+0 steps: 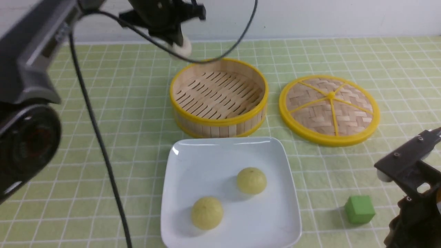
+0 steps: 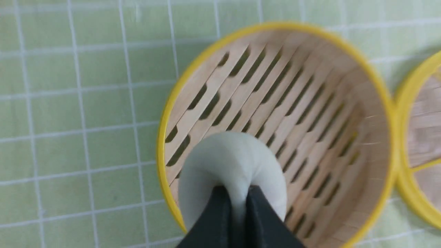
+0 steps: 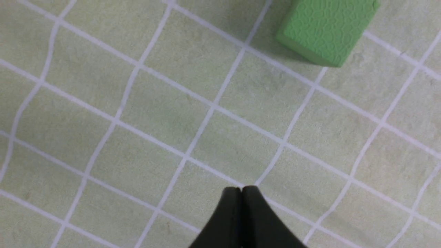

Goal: Put the steamed buns into the plate on the green tablecloth.

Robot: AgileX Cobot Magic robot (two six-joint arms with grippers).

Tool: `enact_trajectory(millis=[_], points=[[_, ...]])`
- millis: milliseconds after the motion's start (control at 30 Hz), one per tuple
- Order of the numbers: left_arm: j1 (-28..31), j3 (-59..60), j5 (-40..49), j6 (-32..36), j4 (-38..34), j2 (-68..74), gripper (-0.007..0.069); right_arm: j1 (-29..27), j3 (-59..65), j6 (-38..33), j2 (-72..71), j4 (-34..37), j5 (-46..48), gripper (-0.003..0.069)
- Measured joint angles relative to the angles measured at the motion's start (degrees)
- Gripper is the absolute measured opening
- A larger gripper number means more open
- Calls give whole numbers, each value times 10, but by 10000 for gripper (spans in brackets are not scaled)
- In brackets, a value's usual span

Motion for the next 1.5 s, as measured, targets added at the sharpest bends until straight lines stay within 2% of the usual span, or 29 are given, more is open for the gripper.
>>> enact_trajectory(millis=[167,200,300,400,600,767,800,833,900,1000,1167,1233,1333,1400,1500], points=[[-61,183,0,8,-5,-136,30,0,0,0,0,0,-5,10],[-64,193,0,8,-5,-139,30,0,0,0,0,-1,-5,10],[-113,353,-7,-5,-4,-160,30,0,0,0,0,0,-5,13],[-130,450,-57,-37,4,-153,34,0,0,0,0,0,-6,17],[-133,524,-133,-63,28,-125,62,0,0,0,0,0,-4,22],[-133,529,-162,-64,19,-110,171,0,-35,0,-23,0,67,25],[-133,529,-163,-64,15,-109,229,0,-55,0,-50,-1,100,25],[-133,529,-163,-64,14,-109,244,0,-61,0,-54,-1,105,25],[-133,529,-165,-64,14,-108,329,0,-97,0,-113,-8,158,25],[-133,529,-172,-64,14,-108,412,0,-124,0,-216,-23,192,27],[-133,529,-174,-64,14,-108,459,0,-118,16,-374,-26,202,31],[-133,529,-174,-64,14,-108,465,0,-89,40,-480,-28,143,31],[-133,529,-175,-64,13,-108,466,0,4,51,-597,-32,-25,29],[-133,529,-175,-64,14,-108,466,0,70,42,-642,-33,-130,15],[-133,529,-175,-64,14,-108,464,0,136,28,-655,-29,-216,-2]])
